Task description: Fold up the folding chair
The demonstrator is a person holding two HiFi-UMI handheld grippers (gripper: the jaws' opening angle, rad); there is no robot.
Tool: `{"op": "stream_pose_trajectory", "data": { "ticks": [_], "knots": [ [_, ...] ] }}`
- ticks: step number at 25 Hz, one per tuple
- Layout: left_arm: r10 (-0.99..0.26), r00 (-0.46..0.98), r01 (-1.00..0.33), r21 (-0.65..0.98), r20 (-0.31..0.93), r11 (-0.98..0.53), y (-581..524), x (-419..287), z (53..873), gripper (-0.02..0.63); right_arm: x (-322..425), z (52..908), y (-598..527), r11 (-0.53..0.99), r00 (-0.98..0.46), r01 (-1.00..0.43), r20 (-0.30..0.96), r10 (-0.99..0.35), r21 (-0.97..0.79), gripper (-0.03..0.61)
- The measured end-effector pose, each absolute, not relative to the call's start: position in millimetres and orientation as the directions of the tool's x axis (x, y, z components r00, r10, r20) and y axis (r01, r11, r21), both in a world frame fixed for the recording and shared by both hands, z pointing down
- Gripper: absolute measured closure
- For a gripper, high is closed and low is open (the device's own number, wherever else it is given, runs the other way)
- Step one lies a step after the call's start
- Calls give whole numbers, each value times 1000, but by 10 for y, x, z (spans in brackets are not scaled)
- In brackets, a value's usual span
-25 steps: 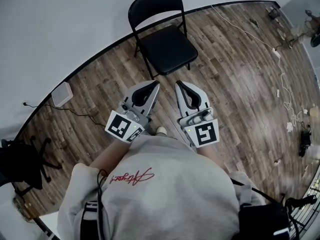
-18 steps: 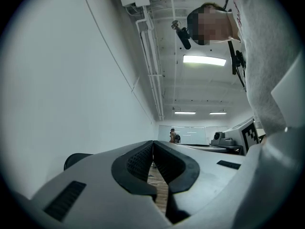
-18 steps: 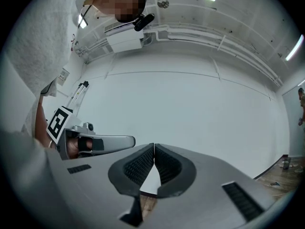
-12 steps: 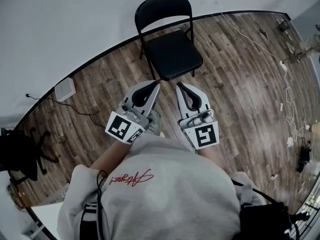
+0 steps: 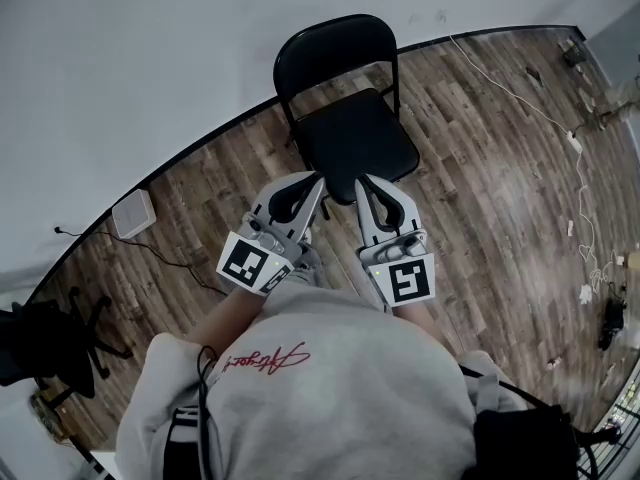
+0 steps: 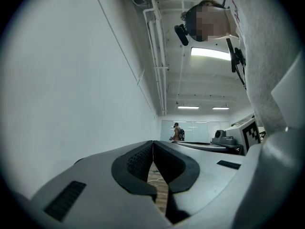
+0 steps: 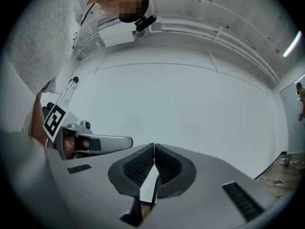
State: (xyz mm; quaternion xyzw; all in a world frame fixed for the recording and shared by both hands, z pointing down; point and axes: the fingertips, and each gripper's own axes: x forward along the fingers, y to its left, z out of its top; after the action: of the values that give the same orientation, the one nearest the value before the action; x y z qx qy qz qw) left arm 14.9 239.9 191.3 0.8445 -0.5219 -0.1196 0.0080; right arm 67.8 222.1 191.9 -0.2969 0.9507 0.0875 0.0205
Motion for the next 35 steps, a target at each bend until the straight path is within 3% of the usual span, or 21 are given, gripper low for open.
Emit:
{"op": "stream_pose_trajectory", "data": {
  "ticks": [7,18,23,24,25,26,35],
  "knots": [
    [-880,449,-871,142,-157,-470,1627,-390,1937,597,149,1791,1509,764,-781,-624,-104,-616,165,563],
    [-883,454,-856,216,-120,-469,1147,-552,2094,597,-55,2004,1098,768,-778,-622,-10,-628,152,563],
    [-862,506,-836,247,3,-490,917,-491,2423,591,2,2191,873,745,-749,-640,65,-660,190,563],
    [-859,511,-835,260,40,-484,839,-504,2543,542,44,2317,808,737,-733,-648,104,-672,191,563],
    [-859,506,-839,277,80,-468,750,-547,2679,430,92,2462,742,729,-716,-660,141,-683,180,563],
    [-861,494,-845,297,121,-444,657,-617,2830,365,143,2608,684,721,-700,-675,173,-693,157,563],
    [-800,310,-936,314,514,-160,16,-1674,4377,298,730,3902,578,596,-567,-801,405,-717,-66,561]
  ]
}}
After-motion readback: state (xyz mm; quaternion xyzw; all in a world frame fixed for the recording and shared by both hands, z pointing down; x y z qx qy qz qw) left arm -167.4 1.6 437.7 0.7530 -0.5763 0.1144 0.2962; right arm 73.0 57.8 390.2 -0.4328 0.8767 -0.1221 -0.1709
